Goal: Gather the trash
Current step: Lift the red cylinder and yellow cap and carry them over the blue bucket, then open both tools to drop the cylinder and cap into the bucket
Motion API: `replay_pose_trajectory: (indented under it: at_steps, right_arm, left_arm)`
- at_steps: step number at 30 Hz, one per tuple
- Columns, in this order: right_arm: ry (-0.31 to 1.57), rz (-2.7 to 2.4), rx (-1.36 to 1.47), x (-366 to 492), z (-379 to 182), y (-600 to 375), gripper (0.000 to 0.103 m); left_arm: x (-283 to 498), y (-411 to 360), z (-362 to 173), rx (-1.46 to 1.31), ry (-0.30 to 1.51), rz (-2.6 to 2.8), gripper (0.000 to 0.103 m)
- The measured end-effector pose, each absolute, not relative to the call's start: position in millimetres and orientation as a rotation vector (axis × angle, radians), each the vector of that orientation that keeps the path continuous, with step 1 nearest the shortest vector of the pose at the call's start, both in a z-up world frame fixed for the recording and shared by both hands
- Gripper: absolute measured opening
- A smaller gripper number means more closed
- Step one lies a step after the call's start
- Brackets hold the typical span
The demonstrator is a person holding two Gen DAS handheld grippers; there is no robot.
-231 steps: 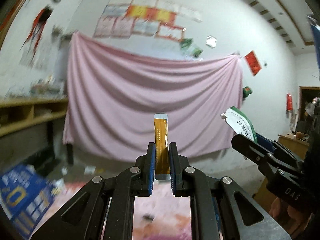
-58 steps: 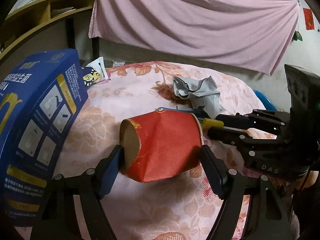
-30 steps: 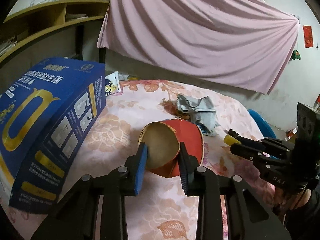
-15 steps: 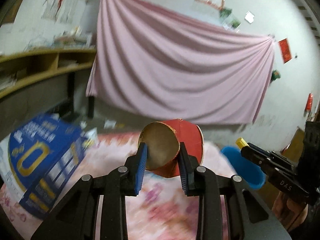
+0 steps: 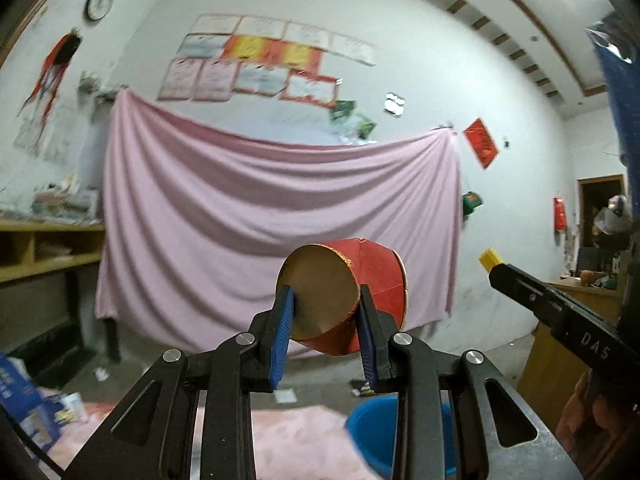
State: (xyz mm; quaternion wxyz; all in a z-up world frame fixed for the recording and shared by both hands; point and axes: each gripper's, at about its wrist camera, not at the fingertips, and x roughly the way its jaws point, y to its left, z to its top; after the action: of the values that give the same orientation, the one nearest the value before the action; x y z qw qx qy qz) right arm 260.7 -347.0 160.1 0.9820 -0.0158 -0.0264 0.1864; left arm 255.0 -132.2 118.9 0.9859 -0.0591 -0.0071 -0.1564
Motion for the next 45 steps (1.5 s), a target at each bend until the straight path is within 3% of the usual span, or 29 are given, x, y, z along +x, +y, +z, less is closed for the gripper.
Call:
replay_pose_trajectory:
  at_steps: [8,16,24,35,45]
  right_arm:
    - [-0.118,0.23,-0.09,273,149,-392,0.017]
    - [-0.034,0.169,-0.112,294,119,-425,0.017]
    - [0.119,0.14,-0.1,318,88,-442,0.017]
    - [0.425,0.079,-0.014,353,37,-463,0.017]
    - [0.56,0.06,0.007,365,18,-469,0.017]
  left_arm:
    - [280,-208,114,-0.057,-0.085,-0.397,0.026]
    - [315,-251,89,-0.035,-0.027,-0.425,0.026]
    - [350,-271,60,-0.034,0.15,-0.471,0.026]
    - [414,-285,22,-0.083,0.556,-0.477,0.026]
    - [430,-296,12,-0.061,0.694,-0.48,0.026]
